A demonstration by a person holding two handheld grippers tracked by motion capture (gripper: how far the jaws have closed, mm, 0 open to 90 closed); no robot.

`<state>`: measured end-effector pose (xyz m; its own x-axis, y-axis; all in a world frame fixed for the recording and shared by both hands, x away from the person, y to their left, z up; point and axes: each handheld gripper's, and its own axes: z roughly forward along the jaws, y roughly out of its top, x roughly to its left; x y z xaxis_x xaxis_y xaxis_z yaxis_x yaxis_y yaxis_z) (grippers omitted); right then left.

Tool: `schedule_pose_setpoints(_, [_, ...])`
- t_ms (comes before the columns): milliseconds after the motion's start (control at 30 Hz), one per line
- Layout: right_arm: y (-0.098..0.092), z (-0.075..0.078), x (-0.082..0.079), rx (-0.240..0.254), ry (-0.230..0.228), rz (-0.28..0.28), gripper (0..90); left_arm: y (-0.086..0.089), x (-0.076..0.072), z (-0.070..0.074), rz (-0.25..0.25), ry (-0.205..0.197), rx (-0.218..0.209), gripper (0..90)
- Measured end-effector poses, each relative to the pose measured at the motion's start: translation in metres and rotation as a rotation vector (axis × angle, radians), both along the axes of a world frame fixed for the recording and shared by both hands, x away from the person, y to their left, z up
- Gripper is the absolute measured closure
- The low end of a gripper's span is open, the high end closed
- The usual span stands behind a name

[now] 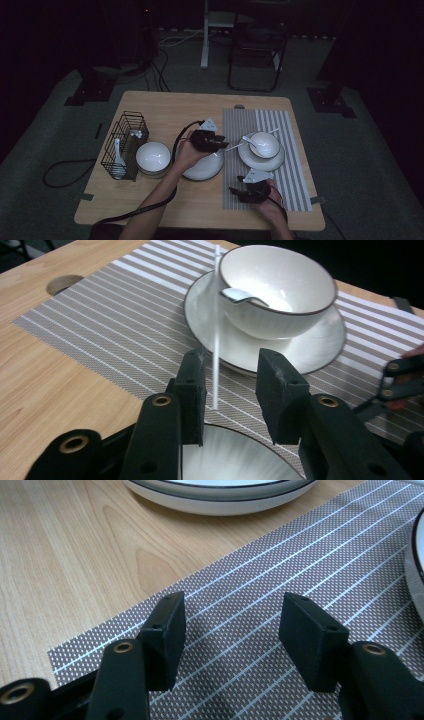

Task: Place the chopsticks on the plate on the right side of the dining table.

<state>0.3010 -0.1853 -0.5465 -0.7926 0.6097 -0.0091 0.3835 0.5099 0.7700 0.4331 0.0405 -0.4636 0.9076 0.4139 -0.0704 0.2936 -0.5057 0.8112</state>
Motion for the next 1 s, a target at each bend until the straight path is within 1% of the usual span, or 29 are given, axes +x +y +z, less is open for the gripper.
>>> schedule_pose_setpoints(100, [0.003, -0.001, 0.0, -0.026, 0.005, -0.001, 43.8, -0.001, -0.005, 0.004, -0.021, -0.009, 0.009, 63.5])
schedule_pose_setpoints(300, [0.003, -0.001, 0.0, -0.026, 0.006, 0.0, 43.6, 0.0, -0.011, 0.011, -0.04, -0.021, 0.012, 61.3])
schedule_pose_setpoints(400, [0.002, -0.001, 0.001, -0.023, 0.013, 0.001, 43.5, 0.005, -0.017, 0.018, -0.042, -0.038, 0.012, 60.6])
schedule_pose_setpoints(467, [0.002, -0.001, 0.002, -0.019, 0.021, 0.0, 43.4, 0.009, -0.02, 0.021, -0.038, -0.04, 0.007, 59.7])
schedule_pose_setpoints(667, [0.002, -0.001, 0.002, -0.018, 0.022, 0.0, 43.3, 0.019, -0.028, 0.029, -0.035, -0.055, 0.008, 57.9])
schedule_pose_setpoints(867, [0.002, -0.001, 0.002, -0.018, 0.023, 0.0, 43.1, 0.034, -0.037, 0.039, -0.023, -0.076, 0.006, 56.5])
schedule_pose_setpoints(933, [0.002, -0.001, 0.002, -0.018, 0.023, 0.0, 43.1, 0.039, -0.039, 0.043, -0.02, -0.078, 0.005, 55.7])
schedule_pose_setpoints(1000, [0.002, -0.001, 0.002, -0.018, 0.023, 0.001, 43.1, 0.043, -0.042, 0.046, -0.029, -0.072, 0.0, 55.4])
